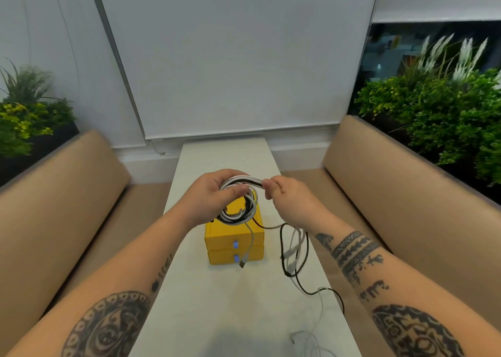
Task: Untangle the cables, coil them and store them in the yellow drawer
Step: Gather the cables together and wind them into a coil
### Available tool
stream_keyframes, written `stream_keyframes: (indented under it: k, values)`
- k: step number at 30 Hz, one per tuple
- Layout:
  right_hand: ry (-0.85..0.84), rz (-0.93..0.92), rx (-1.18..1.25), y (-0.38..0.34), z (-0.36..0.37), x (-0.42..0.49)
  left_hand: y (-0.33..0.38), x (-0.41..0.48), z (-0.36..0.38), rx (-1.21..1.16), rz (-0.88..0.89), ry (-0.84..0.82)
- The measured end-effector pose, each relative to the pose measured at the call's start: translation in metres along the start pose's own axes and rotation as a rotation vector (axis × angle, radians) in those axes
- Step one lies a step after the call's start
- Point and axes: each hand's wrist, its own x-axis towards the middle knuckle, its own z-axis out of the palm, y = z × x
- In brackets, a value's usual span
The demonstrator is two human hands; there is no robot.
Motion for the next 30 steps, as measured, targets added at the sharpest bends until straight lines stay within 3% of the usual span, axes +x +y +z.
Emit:
stream_keyframes:
  k: [2,4,6,8,11,15,23,27,30]
  values:
    - [-0.225,0.232,0.409,0.005,-0.005,0.005,-0.002,-0.002,0.001,-0.026,0.044,0.018]
    - [-0.619,0.495,0.899,0.017,-0.011,0.008,-0.002,-0.004,0.005,-0.064,0.117,0.028]
    - [-0.986,0.542,1.187,0.033,-0.009,0.009,0.000,-0.006,0.012,-0.075,0.210,0.031]
    - [-1.224,0.509,1.333,0.042,-0.003,0.008,0.002,-0.008,0.017,-0.046,0.283,0.033]
    - [-1.323,0.469,1.354,0.048,0.003,0.004,-0.002,-0.010,0.023,-0.046,0.294,0.018]
    - [-1.316,0.378,1.285,0.046,0.002,0.002,-0.003,-0.012,0.032,-0.076,0.280,0.057]
    - [-1.026,0.528,1.106,0.026,-0.010,-0.002,0.004,-0.011,0.042,-0.222,0.170,0.185]
    - [-0.679,0.489,0.868,0.005,-0.013,-0.006,0.002,-0.008,0.043,-0.368,0.073,0.344]
    - [-0.292,0.259,0.639,-0.001,0.001,-0.008,0.005,-0.003,0.035,-0.450,0.039,0.423]
